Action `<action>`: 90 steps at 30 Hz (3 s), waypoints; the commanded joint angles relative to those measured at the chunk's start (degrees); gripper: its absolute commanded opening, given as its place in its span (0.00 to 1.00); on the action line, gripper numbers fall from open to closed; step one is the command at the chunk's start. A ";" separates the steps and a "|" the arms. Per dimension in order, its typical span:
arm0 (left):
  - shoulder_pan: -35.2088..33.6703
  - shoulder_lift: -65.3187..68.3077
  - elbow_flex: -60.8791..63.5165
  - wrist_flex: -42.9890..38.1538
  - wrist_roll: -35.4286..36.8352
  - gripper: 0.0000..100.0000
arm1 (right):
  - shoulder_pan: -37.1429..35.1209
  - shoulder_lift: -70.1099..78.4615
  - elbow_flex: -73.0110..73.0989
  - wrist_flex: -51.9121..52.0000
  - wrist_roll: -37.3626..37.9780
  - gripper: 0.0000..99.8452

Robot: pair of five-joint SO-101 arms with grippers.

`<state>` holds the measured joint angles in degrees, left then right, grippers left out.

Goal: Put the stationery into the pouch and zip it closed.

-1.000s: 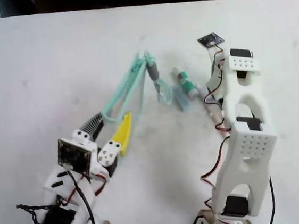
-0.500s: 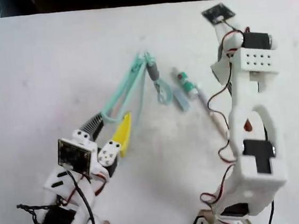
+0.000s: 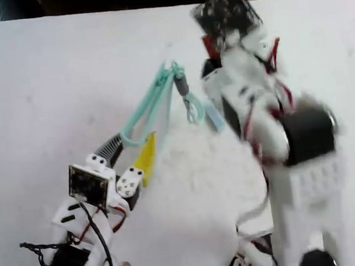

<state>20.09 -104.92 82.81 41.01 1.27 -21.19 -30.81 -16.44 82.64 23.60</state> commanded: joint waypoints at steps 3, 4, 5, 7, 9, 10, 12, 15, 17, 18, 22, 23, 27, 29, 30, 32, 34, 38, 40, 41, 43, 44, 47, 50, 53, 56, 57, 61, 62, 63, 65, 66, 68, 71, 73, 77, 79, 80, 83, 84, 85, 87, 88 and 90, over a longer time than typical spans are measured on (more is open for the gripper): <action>0.75 0.57 -0.26 0.00 -0.53 0.16 | -17.01 -13.93 -0.35 -8.66 -0.62 0.02; 0.75 0.57 -0.26 0.00 -0.53 0.16 | -20.53 -14.81 -0.35 -10.68 -0.62 0.02; 0.75 0.57 -0.26 0.00 -0.53 0.16 | -23.52 -15.16 -0.35 -12.70 -0.62 0.02; 0.75 0.57 -0.26 0.00 -0.53 0.16 | -27.30 -14.81 -0.26 -15.78 -0.62 0.02; 0.75 0.57 -0.18 0.00 -0.53 0.16 | -28.53 -12.97 0.88 -19.38 -1.32 0.02; 0.75 0.57 -0.18 0.00 -0.53 0.16 | -28.53 -11.91 1.67 -21.58 -2.81 0.02; 0.75 0.57 -0.18 0.00 -0.35 0.16 | -28.53 -9.71 3.25 -25.98 -6.33 0.02; 0.40 0.57 -0.18 0.00 -0.35 0.16 | -28.53 -6.90 5.71 -31.08 -8.79 0.02; 0.40 0.57 -0.18 0.00 -0.26 0.16 | -28.53 -6.02 7.74 -31.60 -8.79 0.02; 0.40 0.57 -0.18 0.00 -0.26 0.16 | -28.44 -5.93 8.88 -31.52 -8.79 0.02; 0.40 0.57 -0.18 0.00 -0.18 0.16 | -26.07 -6.64 14.95 -31.78 -9.05 0.02; 0.40 0.57 -0.18 0.00 -0.18 0.16 | -25.45 -7.16 16.26 -31.78 -9.05 0.02; 0.40 0.57 -0.18 0.00 -0.18 0.16 | -23.78 -10.07 21.71 -31.87 -9.14 0.02; 0.40 0.57 -0.18 0.00 -0.18 0.16 | -23.78 -11.82 24.26 -32.75 -9.14 0.02; 0.40 0.57 -0.18 0.00 -0.18 0.16 | -23.78 -12.97 25.49 -33.19 -9.14 0.02; 0.40 0.57 -0.18 0.00 -0.18 0.16 | -23.52 -15.25 27.96 -34.33 -9.14 0.02; 0.40 0.57 -0.18 0.00 -0.18 0.16 | -23.43 -17.36 30.33 -35.12 -8.97 0.02; 0.40 0.57 -0.18 0.00 -0.18 0.16 | -23.43 -19.30 32.97 -35.12 -9.05 0.03; 0.40 0.57 -0.18 0.00 -0.26 0.16 | -23.34 -19.38 33.05 -34.68 -9.05 0.09; 0.40 0.57 -0.18 0.00 -0.26 0.16 | -22.90 -19.38 33.05 -34.59 -9.05 0.13; 0.40 0.57 -0.18 0.00 -0.26 0.16 | -21.58 -19.38 33.05 -34.68 -9.14 0.22; 0.40 0.57 -0.18 0.00 -0.26 0.16 | -21.14 -19.38 32.88 -34.68 -9.14 0.25; 0.40 0.57 -0.18 0.00 -0.26 0.16 | -18.95 -19.47 32.88 -34.68 -9.14 0.28; 0.40 0.57 -0.18 0.00 -0.26 0.16 | -16.48 -19.47 32.97 -34.68 -9.14 0.26; 0.40 0.57 -0.18 0.00 -0.26 0.16 | -14.73 -19.91 33.05 -34.59 -9.05 0.25; 0.40 0.57 -0.18 0.00 -0.26 0.16 | -11.30 -19.91 32.44 -32.92 -8.97 0.25; 0.40 0.57 -0.18 0.00 -0.26 0.16 | -9.36 -19.38 31.82 -31.08 -9.05 0.24; 0.40 0.57 -0.18 0.00 -0.53 0.16 | -0.04 -15.52 30.77 -25.01 -9.23 0.24; 0.40 0.57 -0.18 0.00 -0.53 0.16 | 2.59 -14.02 30.77 -24.66 -9.76 0.24; 0.40 0.57 -0.18 0.00 -0.53 0.16 | 5.23 -12.44 30.77 -24.57 -10.99 0.24; 0.40 0.57 -0.18 0.00 -0.53 0.16 | 10.42 -8.75 30.86 -24.48 -13.54 0.24; 0.40 0.57 -0.26 0.00 -0.53 0.16 | 12.70 -6.99 31.12 -24.48 -14.15 0.24; 0.31 0.57 -0.35 0.00 -0.53 0.16 | 17.27 -2.86 32.44 -23.16 -14.68 0.24; -1.89 0.57 -0.53 0.00 -0.18 0.16 | 20.62 4.18 36.66 -22.90 -14.33 0.24; -3.21 0.57 -0.62 -0.53 -0.18 0.16 | 21.14 9.45 38.86 -24.31 -12.84 0.24; -3.74 0.57 -0.26 -1.76 -0.09 0.15 | 21.14 19.65 40.09 -26.95 -0.62 0.24; -3.74 0.57 -0.26 -1.85 -0.18 0.14 | 21.14 24.40 39.47 -27.30 3.25 0.24; -3.74 0.57 -0.26 -1.93 -0.18 0.13 | 21.14 26.68 38.86 -27.38 4.22 0.24; -3.74 0.57 -0.18 -2.02 -0.18 0.13 | 21.23 33.63 35.96 -27.38 5.10 0.24; -3.74 0.57 -0.18 -2.02 -0.18 0.13 | 21.23 35.74 34.81 -27.30 5.10 0.24; -3.74 0.57 -0.18 -2.02 -0.18 0.13 | 21.14 37.85 33.58 -27.30 5.10 0.24; -3.74 0.57 -0.18 -2.02 -0.18 0.13 | 21.14 41.80 30.77 -27.30 5.10 0.24; -3.74 0.57 -0.18 -2.02 -0.26 0.13 | 21.14 43.74 29.19 -27.30 5.10 0.24; -3.65 0.57 -0.18 -2.02 -0.44 0.13 | 21.49 47.60 26.11 -27.30 5.10 0.24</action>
<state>16.75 -104.92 82.81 40.48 1.27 -0.62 13.85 15.12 56.00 28.18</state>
